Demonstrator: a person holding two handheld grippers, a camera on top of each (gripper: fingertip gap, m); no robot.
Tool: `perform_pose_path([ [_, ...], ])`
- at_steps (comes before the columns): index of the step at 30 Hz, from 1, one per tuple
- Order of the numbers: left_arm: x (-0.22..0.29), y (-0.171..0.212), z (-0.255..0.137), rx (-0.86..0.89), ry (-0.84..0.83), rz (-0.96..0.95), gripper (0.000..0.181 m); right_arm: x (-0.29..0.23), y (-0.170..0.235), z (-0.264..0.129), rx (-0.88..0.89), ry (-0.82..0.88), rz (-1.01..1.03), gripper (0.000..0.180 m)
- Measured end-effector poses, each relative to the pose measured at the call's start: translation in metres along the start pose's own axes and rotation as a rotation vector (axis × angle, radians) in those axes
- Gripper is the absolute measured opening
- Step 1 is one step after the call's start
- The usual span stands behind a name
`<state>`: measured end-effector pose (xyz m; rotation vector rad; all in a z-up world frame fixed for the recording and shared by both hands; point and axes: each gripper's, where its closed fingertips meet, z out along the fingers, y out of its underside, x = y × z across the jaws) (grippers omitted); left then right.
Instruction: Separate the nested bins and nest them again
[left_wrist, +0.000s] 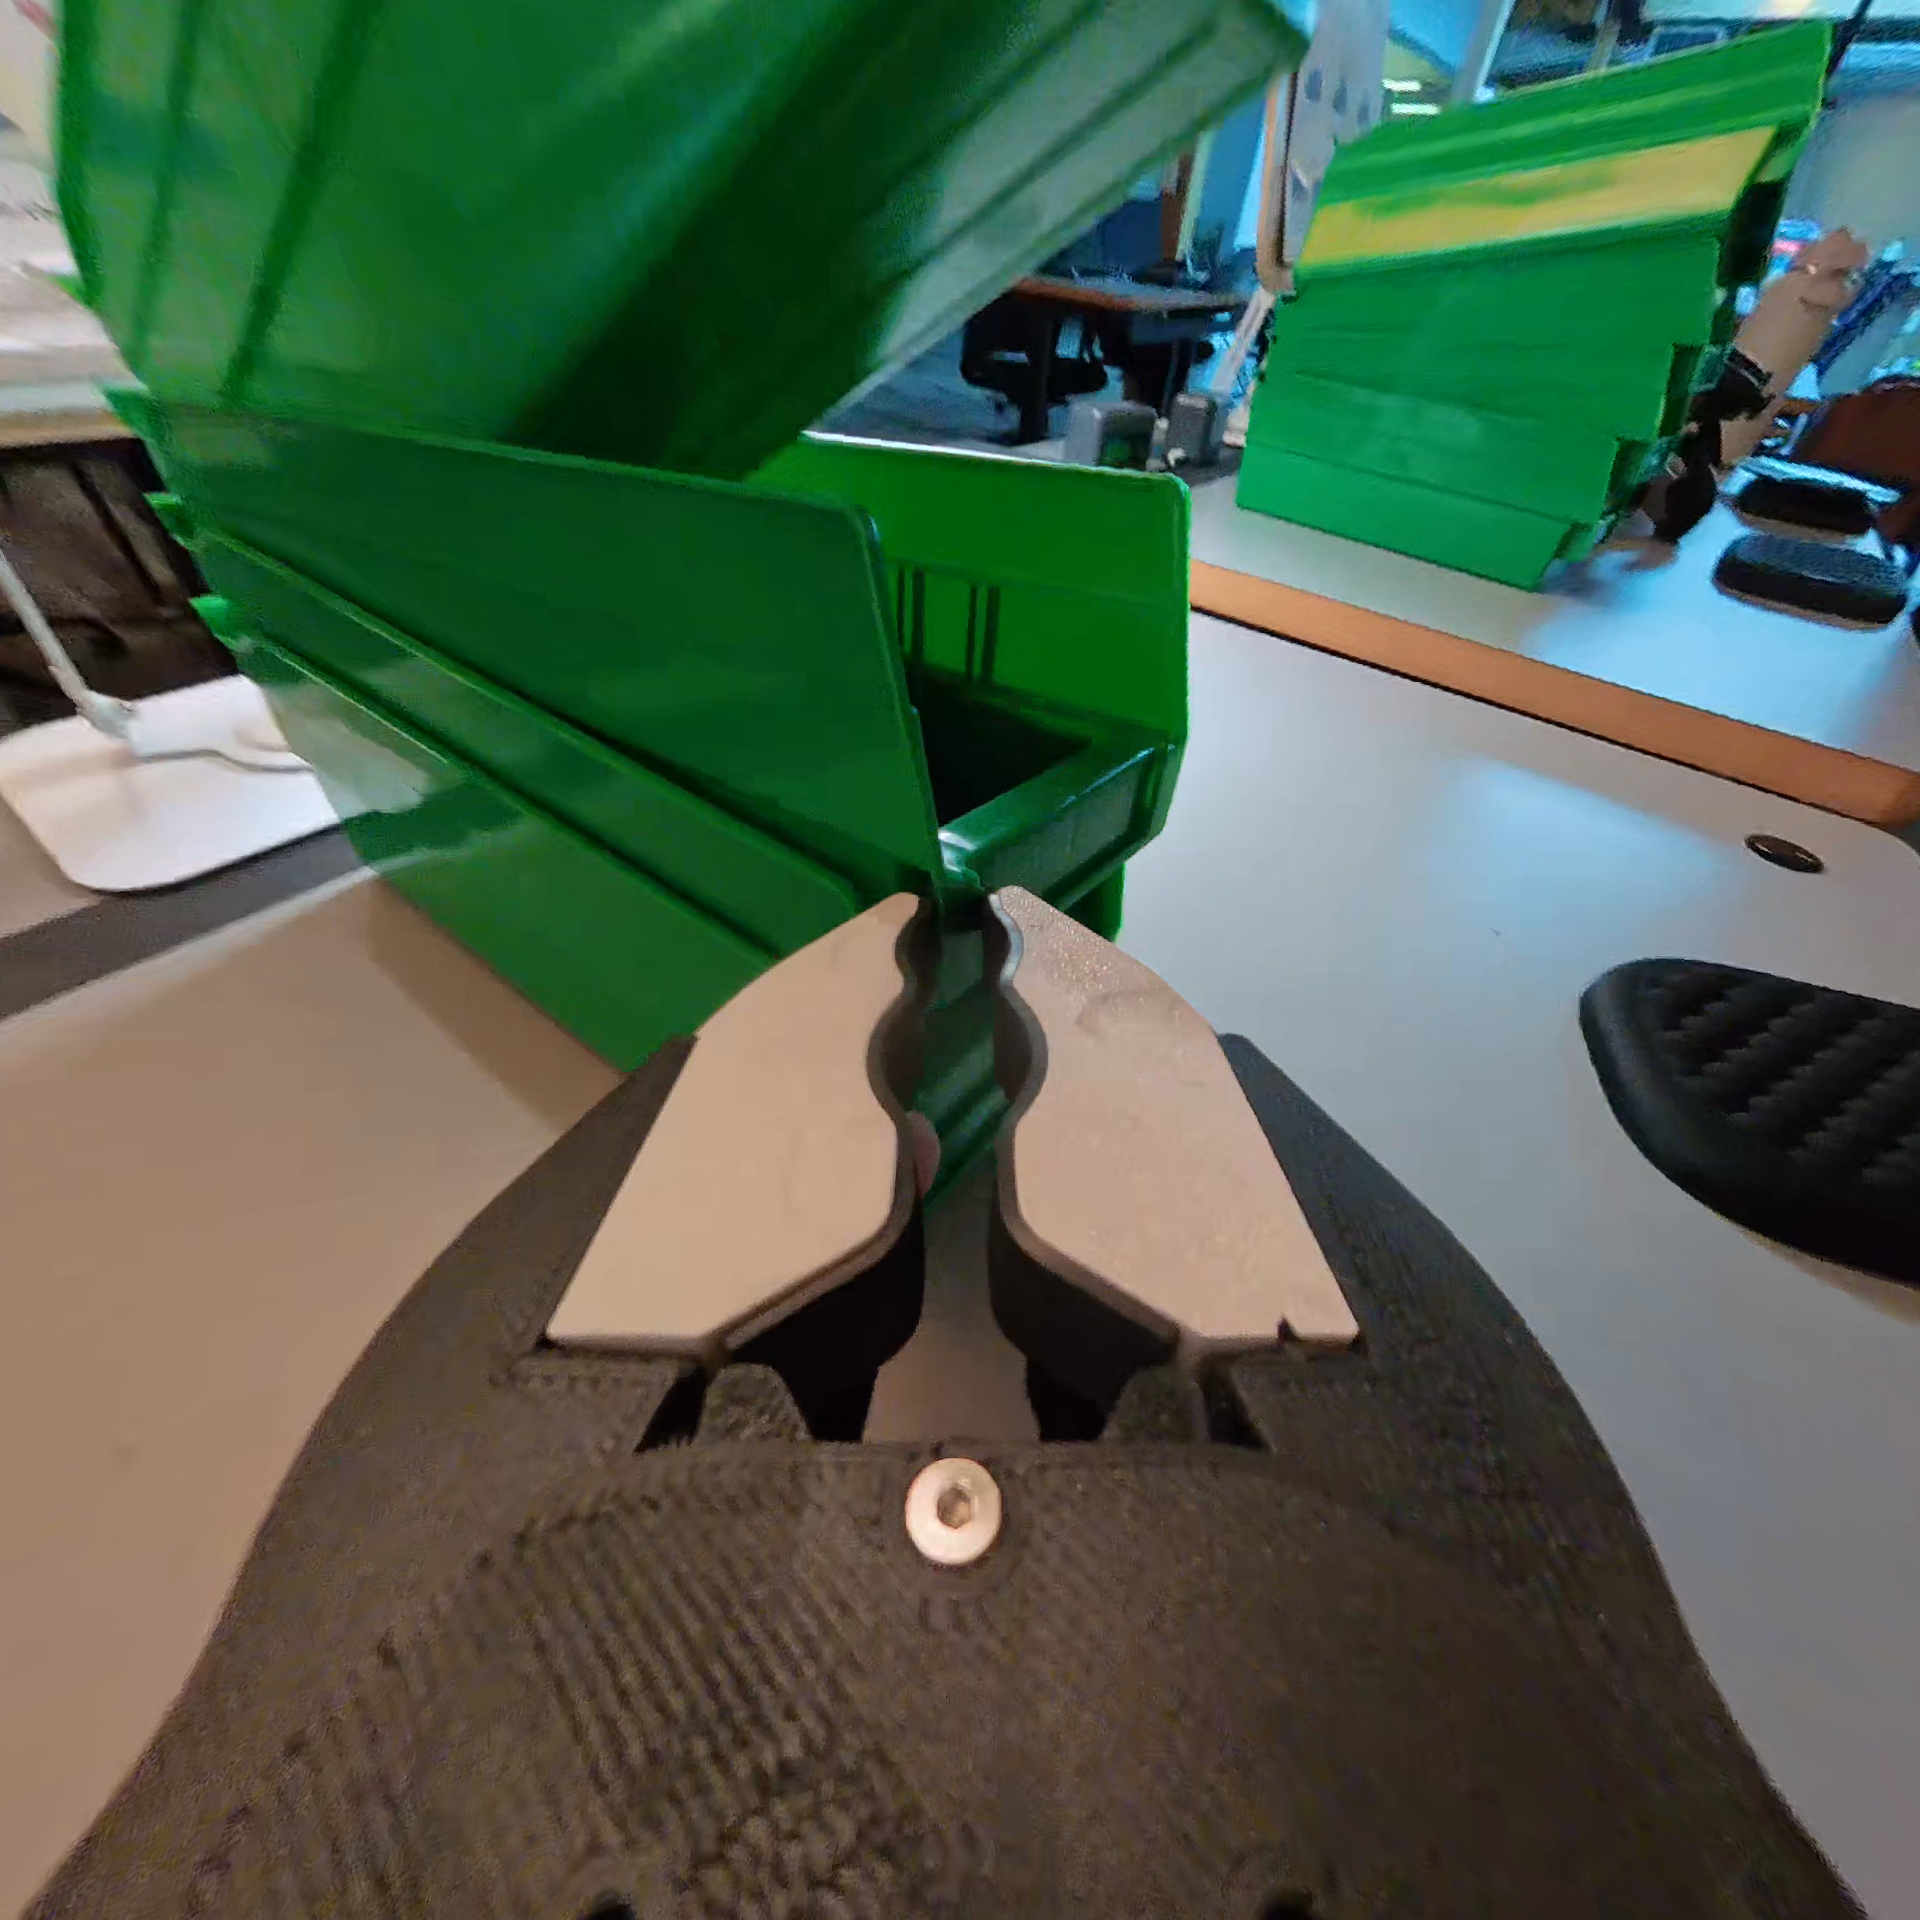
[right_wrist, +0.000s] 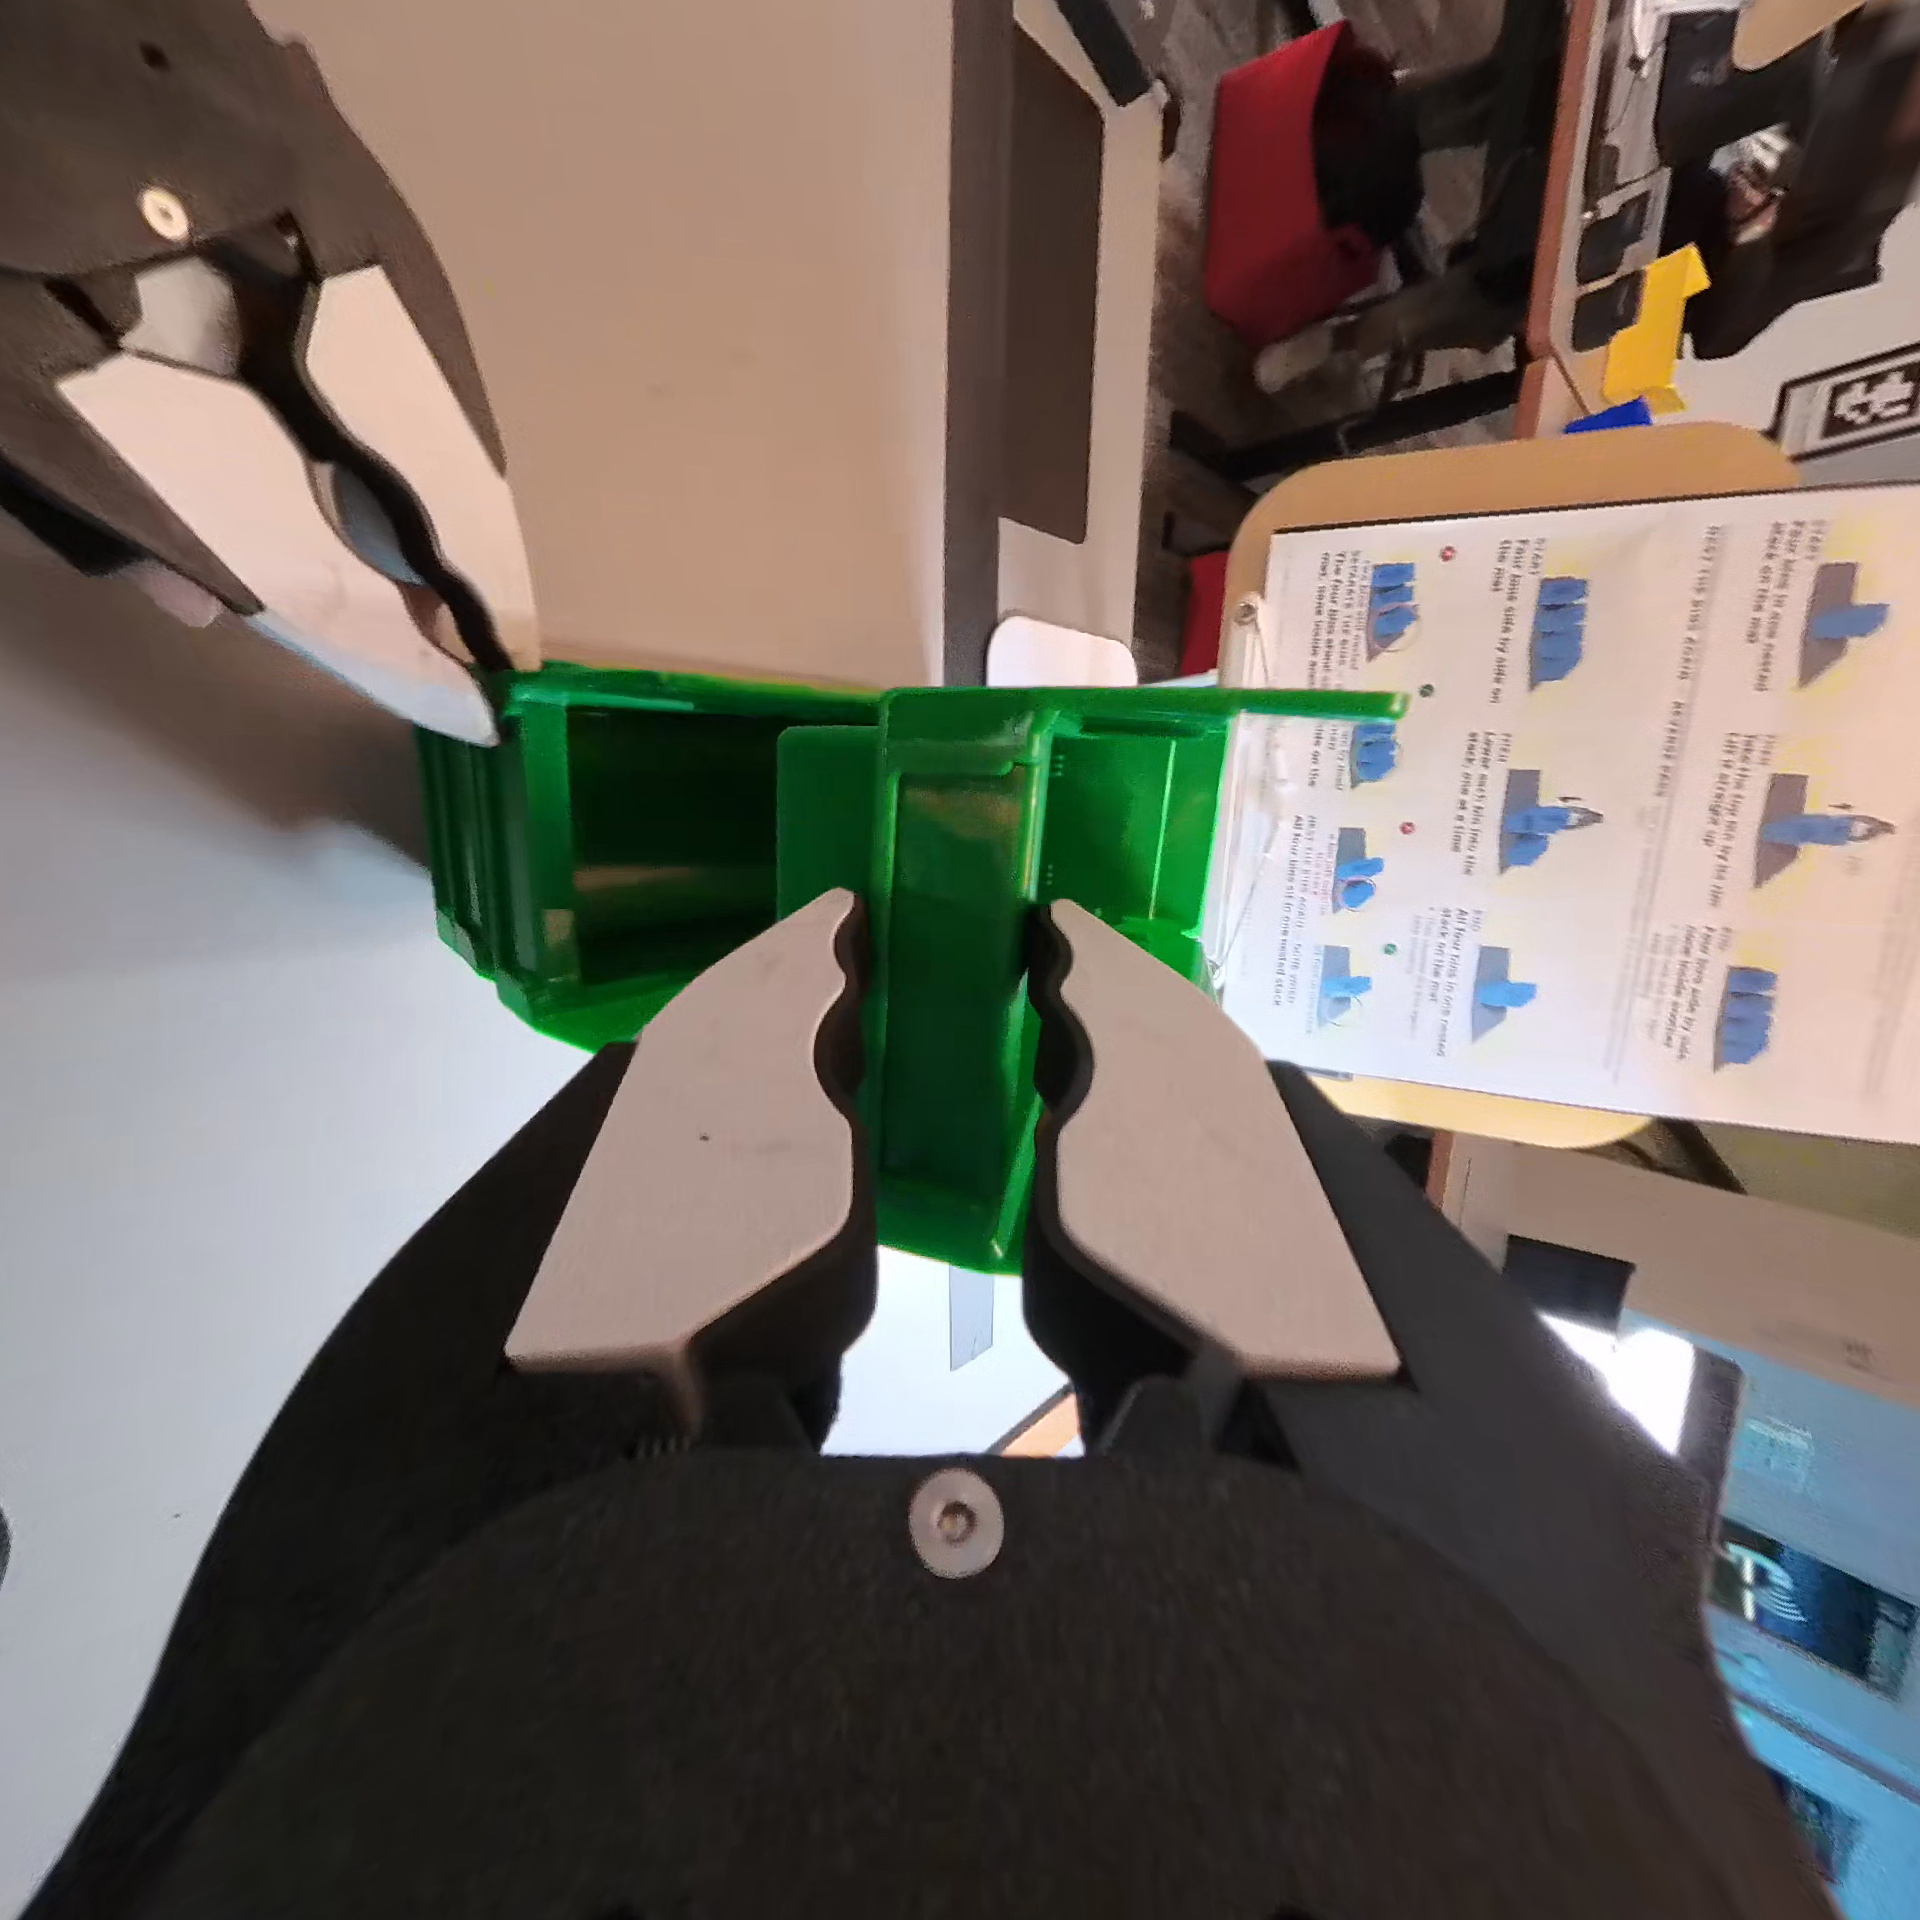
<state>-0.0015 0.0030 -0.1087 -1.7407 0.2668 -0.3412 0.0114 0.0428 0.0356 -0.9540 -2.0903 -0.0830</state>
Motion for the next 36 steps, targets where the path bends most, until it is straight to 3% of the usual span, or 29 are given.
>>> perform_pose_path([
  [9, -0.009, 0.01, -0.001, -0.002, -0.044, -0.009, 0.011, 0.033, 0.0, -0.025, 0.105, 0.108, 0.065, 0.027],
  [14, -0.014, 0.006, -0.004, 0.0, -0.07, 0.03, 0.014, 0.035, -0.004, -0.025, 0.096, 0.079, 0.051, 0.027],
  [20, -0.022, -0.05, -0.027, 0.162, -0.206, 0.244, 0.04, 0.022, -0.011, -0.024, 0.115, 0.061, 0.03, 0.028],
  [24, -0.017, -0.081, -0.016, 0.187, -0.217, 0.337, 0.05, -0.002, -0.022, -0.019, 0.113, 0.015, -0.013, 0.028],
  [30, -0.017, -0.091, 0.004, 0.188, -0.237, 0.453, 0.037, -0.031, -0.025, -0.005, 0.037, -0.044, -0.072, 0.029],
  [31, -0.016, -0.089, 0.005, 0.189, -0.227, 0.443, 0.037, -0.034, -0.024, -0.003, 0.018, -0.056, -0.075, 0.031],
  [34, -0.015, -0.086, 0.004, 0.198, -0.21, 0.421, 0.035, -0.045, -0.013, 0.011, -0.075, -0.134, -0.042, 0.058],
  [36, -0.013, -0.086, 0.002, 0.204, -0.204, 0.415, 0.033, -0.05, -0.006, 0.025, -0.13, -0.152, -0.038, 0.061],
])
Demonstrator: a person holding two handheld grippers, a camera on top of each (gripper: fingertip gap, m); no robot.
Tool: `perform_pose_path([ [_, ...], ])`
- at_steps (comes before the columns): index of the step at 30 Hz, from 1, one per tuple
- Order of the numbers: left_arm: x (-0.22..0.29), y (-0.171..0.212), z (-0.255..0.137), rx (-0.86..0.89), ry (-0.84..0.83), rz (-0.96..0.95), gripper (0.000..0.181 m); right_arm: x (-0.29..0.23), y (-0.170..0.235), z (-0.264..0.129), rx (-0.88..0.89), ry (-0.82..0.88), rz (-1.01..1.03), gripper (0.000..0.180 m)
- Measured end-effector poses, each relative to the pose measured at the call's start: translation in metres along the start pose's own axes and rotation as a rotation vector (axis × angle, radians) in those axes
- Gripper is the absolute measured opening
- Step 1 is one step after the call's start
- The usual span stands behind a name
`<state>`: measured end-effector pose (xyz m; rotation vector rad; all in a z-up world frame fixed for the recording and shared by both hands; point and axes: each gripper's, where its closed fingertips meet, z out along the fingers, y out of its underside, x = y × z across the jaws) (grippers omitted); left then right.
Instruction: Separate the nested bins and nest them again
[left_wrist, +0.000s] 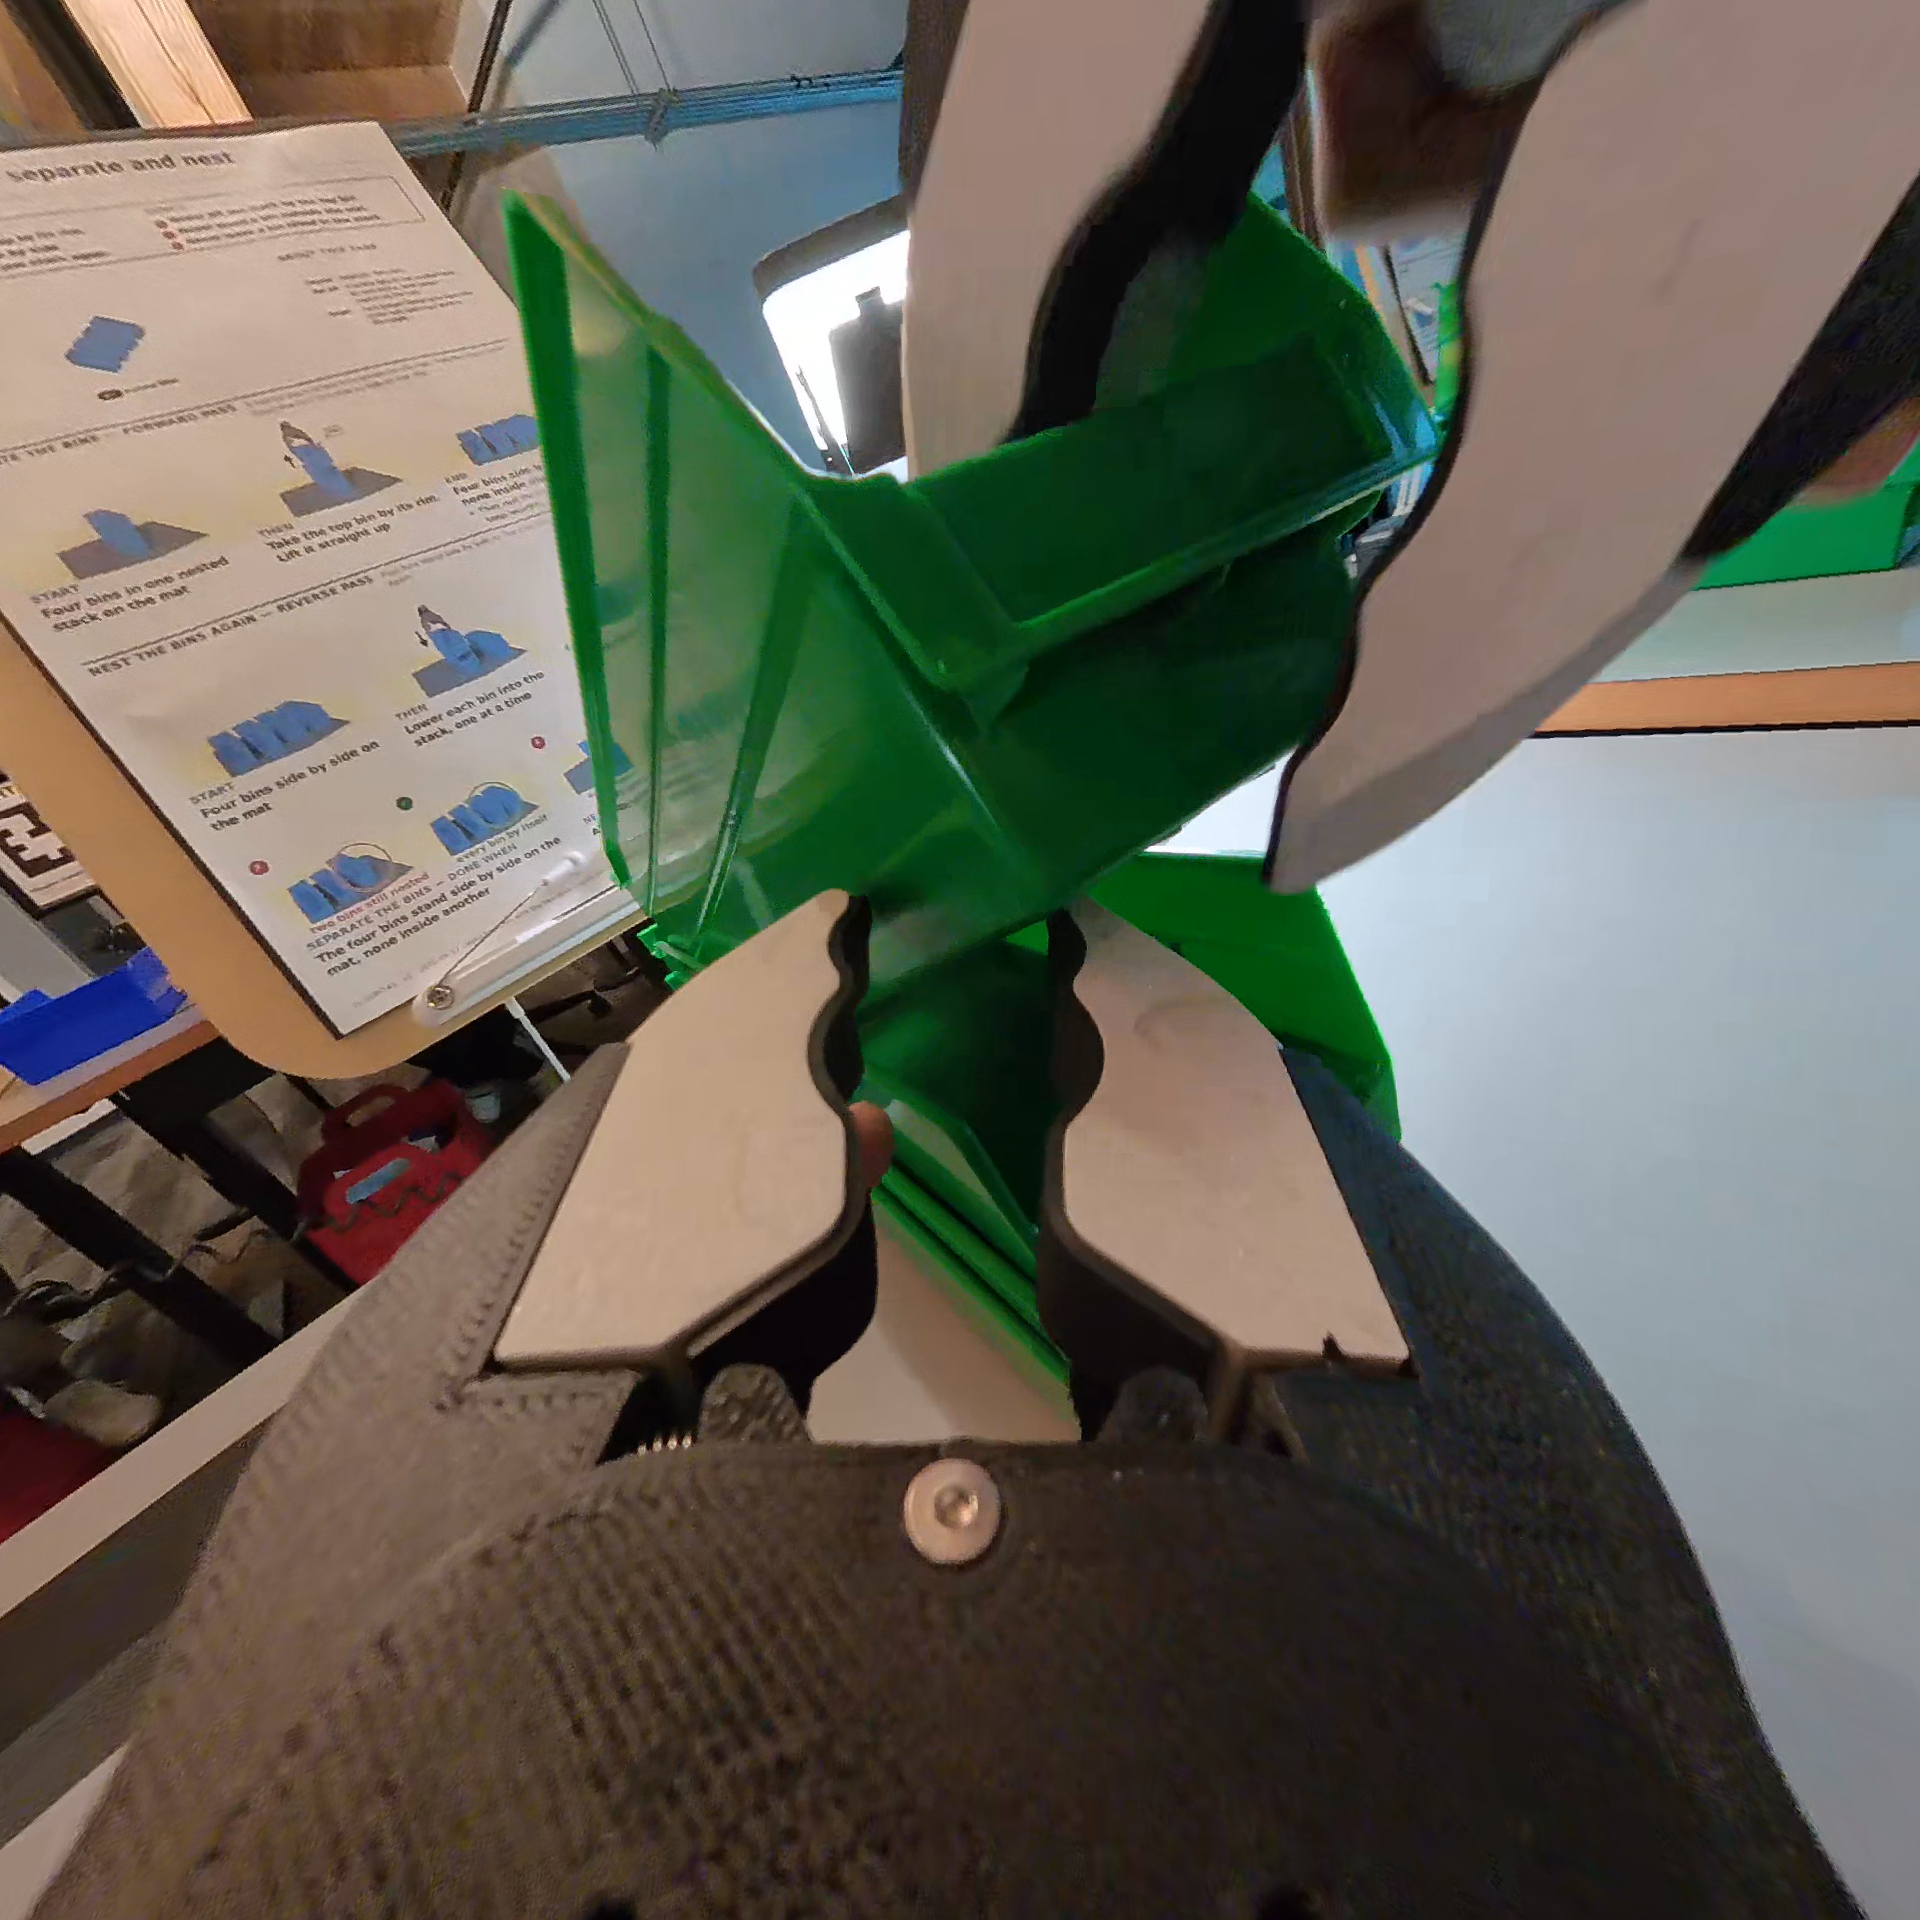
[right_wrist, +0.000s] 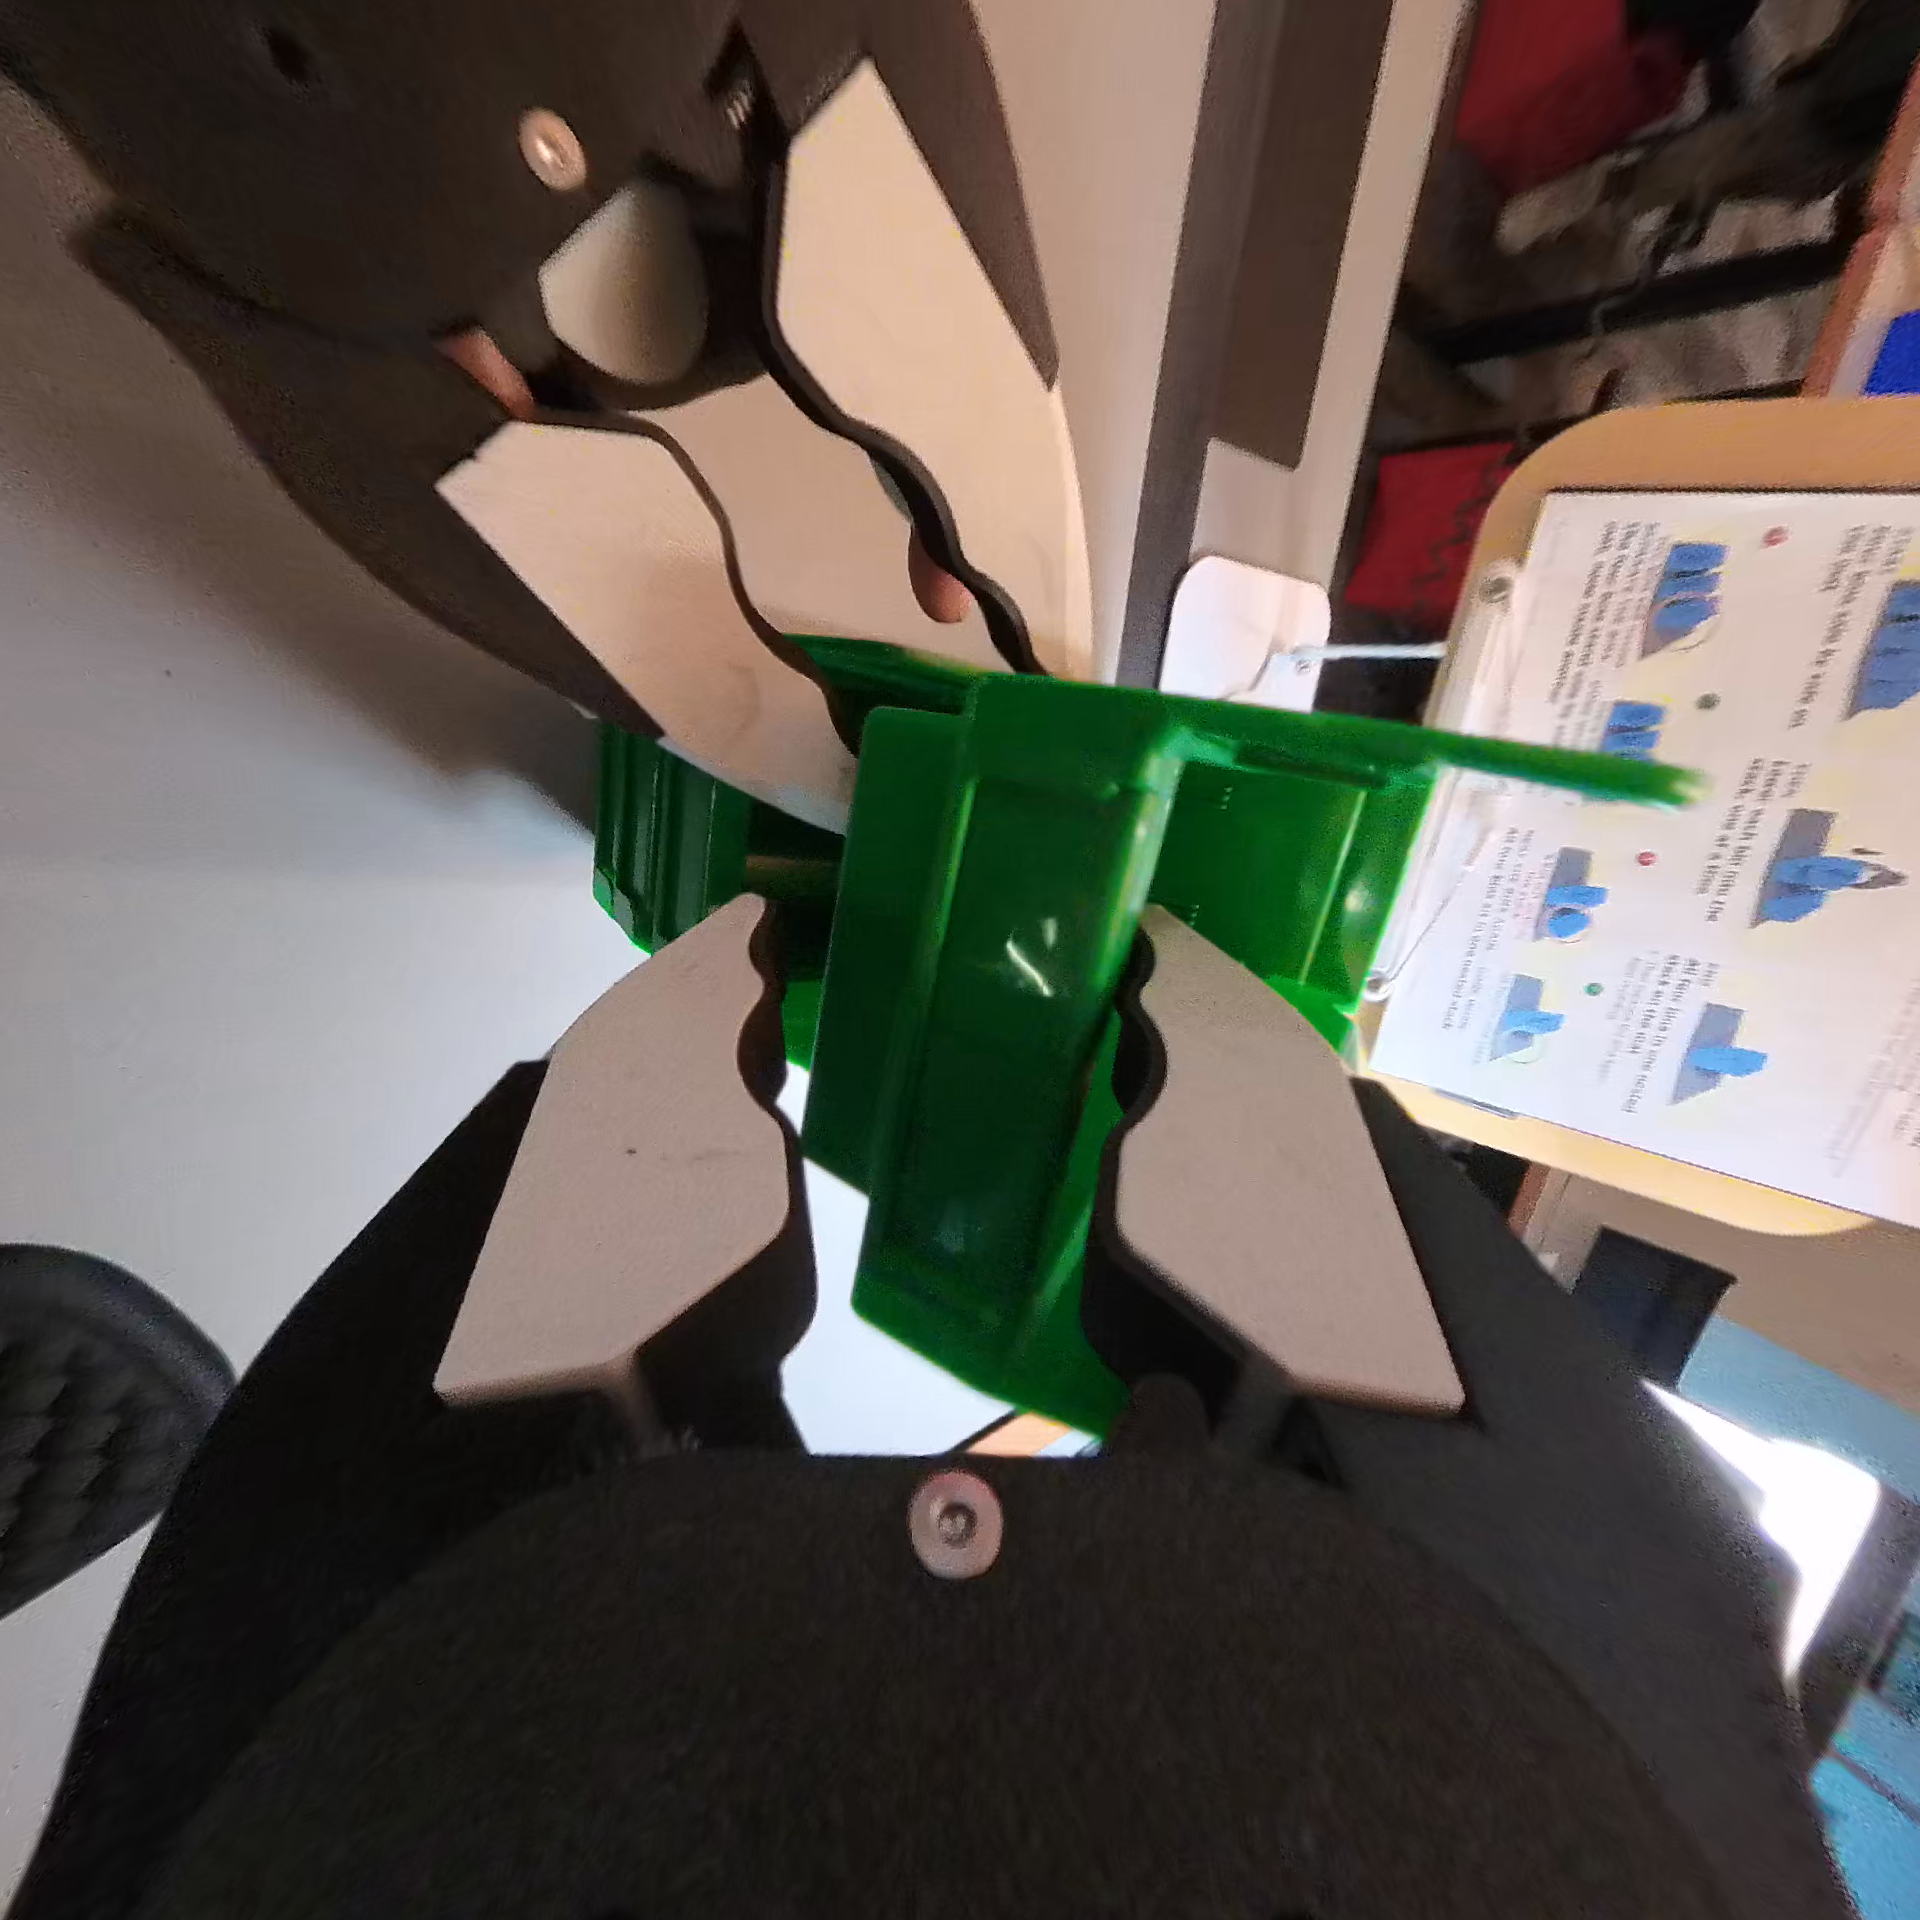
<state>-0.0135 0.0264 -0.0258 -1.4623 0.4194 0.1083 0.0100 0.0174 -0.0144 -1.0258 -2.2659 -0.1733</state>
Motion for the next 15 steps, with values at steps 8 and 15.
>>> perform_pose_path([
  [8, -0.002, 0.007, -0.023, -0.021, 0.063, -0.084, 0.039, -0.004, 0.005, 0.009, -0.033, -0.012, 0.012, 0.051],
  [15, -0.024, 0.033, -0.071, -0.076, 0.032, -0.124, 0.038, 0.023, 0.015, -0.058, 0.079, 0.125, 0.076, 0.05],
])
